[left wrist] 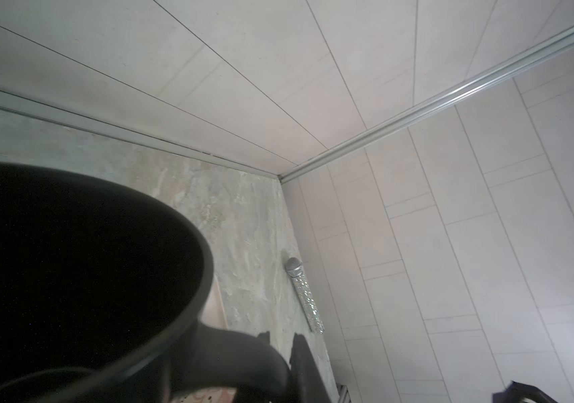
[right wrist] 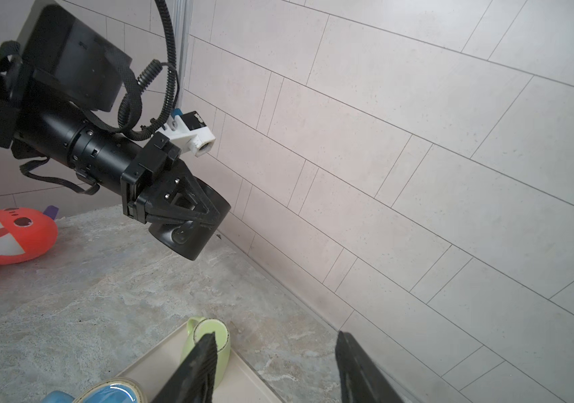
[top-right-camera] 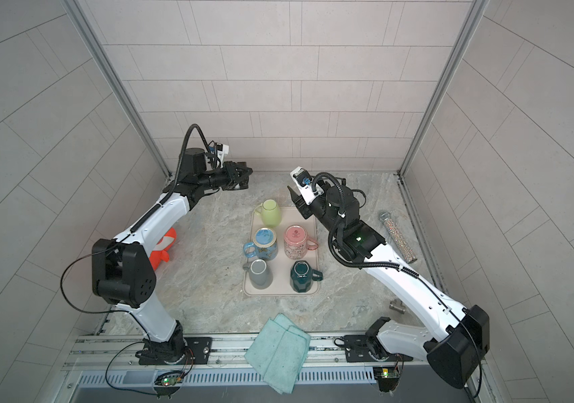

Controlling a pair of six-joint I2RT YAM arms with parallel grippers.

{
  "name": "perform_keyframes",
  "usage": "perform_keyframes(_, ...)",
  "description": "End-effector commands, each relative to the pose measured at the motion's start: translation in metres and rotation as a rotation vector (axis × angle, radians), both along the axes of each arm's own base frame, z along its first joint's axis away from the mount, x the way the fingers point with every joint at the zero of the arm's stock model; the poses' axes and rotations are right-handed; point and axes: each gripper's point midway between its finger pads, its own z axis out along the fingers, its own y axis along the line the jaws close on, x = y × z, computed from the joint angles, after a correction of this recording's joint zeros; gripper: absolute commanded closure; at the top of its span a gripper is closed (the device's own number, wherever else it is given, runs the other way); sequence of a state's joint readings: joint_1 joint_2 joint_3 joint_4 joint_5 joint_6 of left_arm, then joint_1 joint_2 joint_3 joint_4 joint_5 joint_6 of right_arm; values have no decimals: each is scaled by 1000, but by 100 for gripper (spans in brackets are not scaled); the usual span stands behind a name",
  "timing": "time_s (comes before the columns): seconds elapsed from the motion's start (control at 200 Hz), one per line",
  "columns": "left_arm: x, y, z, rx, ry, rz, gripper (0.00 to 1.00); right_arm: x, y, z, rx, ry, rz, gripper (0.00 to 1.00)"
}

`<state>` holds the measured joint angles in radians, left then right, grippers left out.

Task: Turn the mug right side up
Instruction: Place the mug at the top-left of the table.

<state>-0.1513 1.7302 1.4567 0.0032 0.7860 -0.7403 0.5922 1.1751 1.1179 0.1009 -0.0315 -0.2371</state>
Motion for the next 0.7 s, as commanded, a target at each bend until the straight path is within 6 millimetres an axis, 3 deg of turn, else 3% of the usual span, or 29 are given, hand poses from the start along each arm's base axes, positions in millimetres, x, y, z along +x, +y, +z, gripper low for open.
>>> perform_keyframes(0.0,13,29,26,121,-224,129,100,-5,-8,8,41,-11,-19,45)
perform_keyframes(0.14,28,50,0,224,-278,255,100,-7,-12,1,53,1,-25,47)
perform_keyframes(0.415,47,83,-43,265,-398,478,100,-9,-15,-13,57,30,-22,50)
perform_keyframes(0.691,58,98,-80,255,-454,590,100,-9,-16,-23,69,49,-29,53)
